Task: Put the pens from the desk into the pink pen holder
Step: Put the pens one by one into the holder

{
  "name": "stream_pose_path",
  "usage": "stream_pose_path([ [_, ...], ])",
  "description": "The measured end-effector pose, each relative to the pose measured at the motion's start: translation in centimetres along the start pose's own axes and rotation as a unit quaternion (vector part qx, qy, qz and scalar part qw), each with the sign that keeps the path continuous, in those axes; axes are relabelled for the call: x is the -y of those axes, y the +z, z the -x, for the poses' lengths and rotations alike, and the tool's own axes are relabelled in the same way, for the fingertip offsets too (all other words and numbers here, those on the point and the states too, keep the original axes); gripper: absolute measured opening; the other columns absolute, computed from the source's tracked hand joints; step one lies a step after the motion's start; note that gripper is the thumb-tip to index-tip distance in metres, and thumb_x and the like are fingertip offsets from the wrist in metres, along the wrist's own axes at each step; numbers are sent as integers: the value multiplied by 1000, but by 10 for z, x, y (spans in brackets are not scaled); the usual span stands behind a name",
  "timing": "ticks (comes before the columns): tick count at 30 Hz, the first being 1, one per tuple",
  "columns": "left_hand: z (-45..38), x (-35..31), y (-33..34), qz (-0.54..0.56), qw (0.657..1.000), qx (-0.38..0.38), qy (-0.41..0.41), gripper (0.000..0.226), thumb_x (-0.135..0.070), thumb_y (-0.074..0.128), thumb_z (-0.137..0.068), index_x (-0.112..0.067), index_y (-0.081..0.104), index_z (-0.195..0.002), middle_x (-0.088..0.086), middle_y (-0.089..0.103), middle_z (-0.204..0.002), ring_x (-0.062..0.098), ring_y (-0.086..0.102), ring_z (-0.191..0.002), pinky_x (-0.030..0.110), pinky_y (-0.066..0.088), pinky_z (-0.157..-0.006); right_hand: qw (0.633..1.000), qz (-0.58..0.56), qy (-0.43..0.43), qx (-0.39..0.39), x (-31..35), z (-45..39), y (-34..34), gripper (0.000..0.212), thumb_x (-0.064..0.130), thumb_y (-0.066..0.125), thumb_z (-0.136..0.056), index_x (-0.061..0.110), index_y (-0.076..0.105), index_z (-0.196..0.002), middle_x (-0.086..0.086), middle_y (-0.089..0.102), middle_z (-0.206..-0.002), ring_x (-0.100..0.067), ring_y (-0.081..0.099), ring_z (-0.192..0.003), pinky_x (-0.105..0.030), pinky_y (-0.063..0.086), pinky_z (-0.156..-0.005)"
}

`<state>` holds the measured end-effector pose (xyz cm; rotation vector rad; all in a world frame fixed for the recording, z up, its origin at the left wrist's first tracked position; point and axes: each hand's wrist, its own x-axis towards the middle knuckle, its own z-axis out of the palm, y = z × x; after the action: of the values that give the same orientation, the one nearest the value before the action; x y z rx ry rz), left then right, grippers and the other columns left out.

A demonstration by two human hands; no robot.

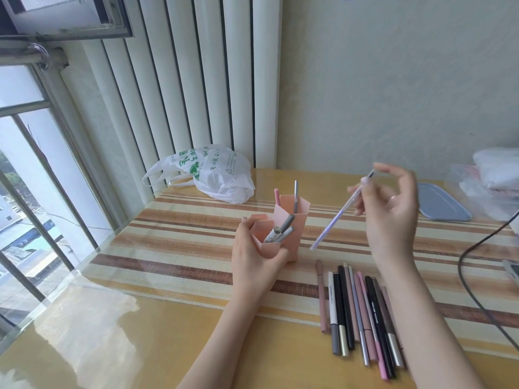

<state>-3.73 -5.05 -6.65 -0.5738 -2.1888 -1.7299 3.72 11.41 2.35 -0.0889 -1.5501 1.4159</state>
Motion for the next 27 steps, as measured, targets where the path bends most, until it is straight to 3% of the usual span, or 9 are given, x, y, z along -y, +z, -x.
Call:
stream_pose_path([
  [5, 3, -8, -2, 9, 1000, -3, 22, 55, -40, 61, -58, -55, 37, -106, -17, 58, -108, -6, 52, -102, 11, 39, -82, 988, -22, -112, -107, 21, 3, 8, 22, 11, 52, -97, 27, 39, -104, -18, 64, -79, -19, 58, -59, -26, 48, -61],
  [9, 4, -12, -3, 19, 1000, 8, 14, 61, -44, 60, -59, -27, 43, -115, 2, 59, -117, 11, 53, -115, 33, 45, -93, 981, -26, -143, -127, 23, 8, 14, 21, 11, 51, -98, 26, 37, -104, -23, 63, -83, -28, 67, -75, -30, 51, -60],
  [12, 4, -14, -3, 7, 1000, 2, 31, 69, -48, 63, -62, -12, 47, -118, 7, 58, -118, 28, 52, -120, 44, 45, -95, 987, 9, -133, -90, 16, 11, 19, 26, 10, 52, -96, 31, 38, -101, -19, 66, -84, -25, 69, -77, -29, 54, -64],
  [15, 4, -13, -3, -8, 999, -11, 44, 67, -49, 67, -65, -11, 47, -116, 8, 58, -117, 37, 51, -120, 51, 44, -92, 985, 104, -130, -38, 2, 15, 23, 25, 11, 56, -93, 30, 41, -97, -9, 70, -84, -15, 70, -76, -26, 55, -70],
  [18, 3, -10, -3, -19, 999, -24, 44, 61, -44, 74, -67, -19, 45, -115, 3, 57, -117, 37, 51, -120, 53, 45, -91, 967, 210, -141, 10, -10, 16, 24, 18, 10, 64, -87, 18, 49, -93, 3, 66, -78, -1, 63, -71, -4, 43, -61],
  [20, 2, -9, -3, -26, 998, -34, 47, 59, -36, 78, -67, -26, 43, -113, -2, 55, -117, 35, 51, -120, 52, 45, -90, 956, 261, -123, 60, -18, 16, 23, 15, 9, 65, -85, 14, 51, -85, 6, 62, -76, -1, 60, -71, -7, 42, -58],
  [23, 2, -7, -2, -27, 998, -40, 46, 61, -35, 78, -66, -18, 46, -115, 1, 55, -118, 34, 49, -122, 52, 45, -91, 940, 308, -70, 133, -26, 16, 19, 9, 9, 61, -87, 15, 55, -84, 9, 60, -80, -7, 59, -74, -7, 38, -58],
  [27, 1, -8, -2, -22, 998, -43, 38, 64, -34, 75, -65, -10, 48, -117, 1, 52, -123, 33, 45, -128, 51, 42, -97, 942, 312, -42, 111, -25, 9, 13, 7, 17, 57, -91, 22, 57, -97, 13, 59, -84, 3, 56, -73, -4, 40, -61],
])
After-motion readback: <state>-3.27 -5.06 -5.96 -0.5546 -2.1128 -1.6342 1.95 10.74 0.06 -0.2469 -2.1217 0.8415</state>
